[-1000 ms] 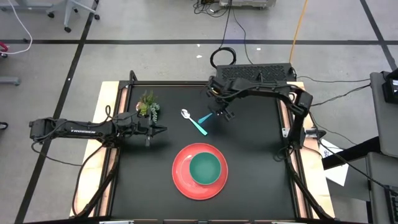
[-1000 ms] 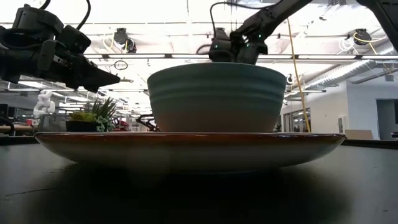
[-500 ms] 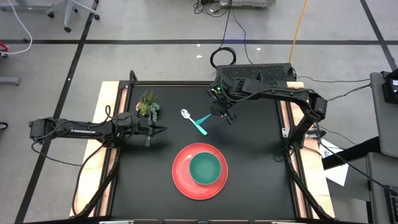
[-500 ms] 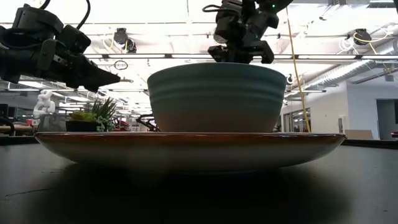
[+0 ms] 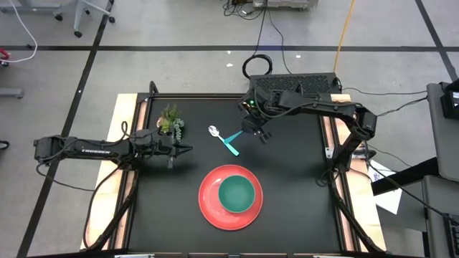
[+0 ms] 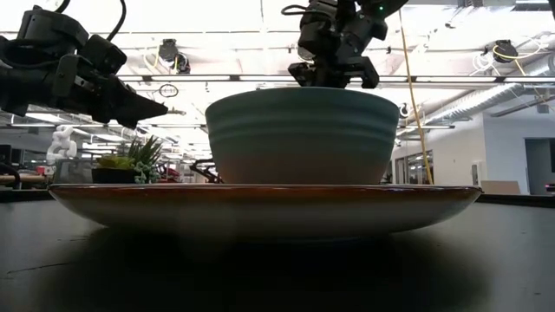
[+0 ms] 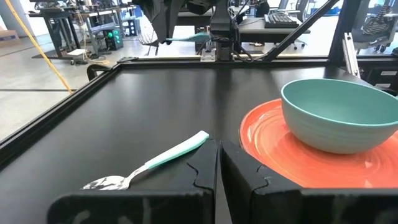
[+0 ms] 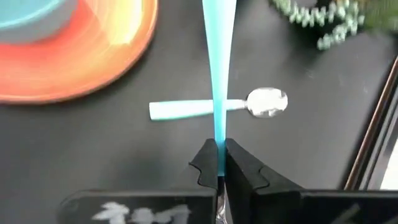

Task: Set table place
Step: Put the blue fork on the orange plate to the left of the green bowl

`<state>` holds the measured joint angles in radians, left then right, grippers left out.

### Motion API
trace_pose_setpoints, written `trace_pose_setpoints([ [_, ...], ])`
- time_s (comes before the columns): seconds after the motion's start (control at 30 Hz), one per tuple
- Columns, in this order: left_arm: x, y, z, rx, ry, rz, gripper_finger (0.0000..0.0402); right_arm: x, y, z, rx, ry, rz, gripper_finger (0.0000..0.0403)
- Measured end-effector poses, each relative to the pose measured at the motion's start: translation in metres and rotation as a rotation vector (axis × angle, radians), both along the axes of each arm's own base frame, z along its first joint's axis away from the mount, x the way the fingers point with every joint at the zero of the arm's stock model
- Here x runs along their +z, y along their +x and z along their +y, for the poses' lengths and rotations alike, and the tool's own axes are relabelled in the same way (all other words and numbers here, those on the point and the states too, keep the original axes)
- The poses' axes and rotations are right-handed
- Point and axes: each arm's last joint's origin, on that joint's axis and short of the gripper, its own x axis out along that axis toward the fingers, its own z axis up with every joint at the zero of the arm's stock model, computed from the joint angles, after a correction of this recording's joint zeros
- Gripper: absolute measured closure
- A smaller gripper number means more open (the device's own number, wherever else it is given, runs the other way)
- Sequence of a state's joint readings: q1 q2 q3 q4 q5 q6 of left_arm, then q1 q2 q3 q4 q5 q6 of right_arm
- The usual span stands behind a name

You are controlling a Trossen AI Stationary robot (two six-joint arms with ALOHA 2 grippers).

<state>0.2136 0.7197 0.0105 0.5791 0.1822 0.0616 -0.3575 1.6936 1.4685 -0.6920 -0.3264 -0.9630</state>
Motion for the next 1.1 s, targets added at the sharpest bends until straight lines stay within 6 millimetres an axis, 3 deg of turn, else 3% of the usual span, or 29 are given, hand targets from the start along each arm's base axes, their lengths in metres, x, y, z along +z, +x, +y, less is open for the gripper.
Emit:
trace_pose_setpoints([
  [0.33,0.000,0.000,0.000,0.000,0.000,-0.001,0.0376,0.002,0.018,0.026,0.120,0.028,-0.099,0.0402],
  [0.67,0.001,0.000,0.000,0.001,-0.003,-0.008,0.0376,-0.023,0.044,0.029,0.085,0.061,-0.115,0.0402],
  [1.1,0.001,0.000,0.000,0.001,-0.007,-0.009,0.0376,-0.014,0.065,0.065,0.165,0.077,-0.190,0.0402],
])
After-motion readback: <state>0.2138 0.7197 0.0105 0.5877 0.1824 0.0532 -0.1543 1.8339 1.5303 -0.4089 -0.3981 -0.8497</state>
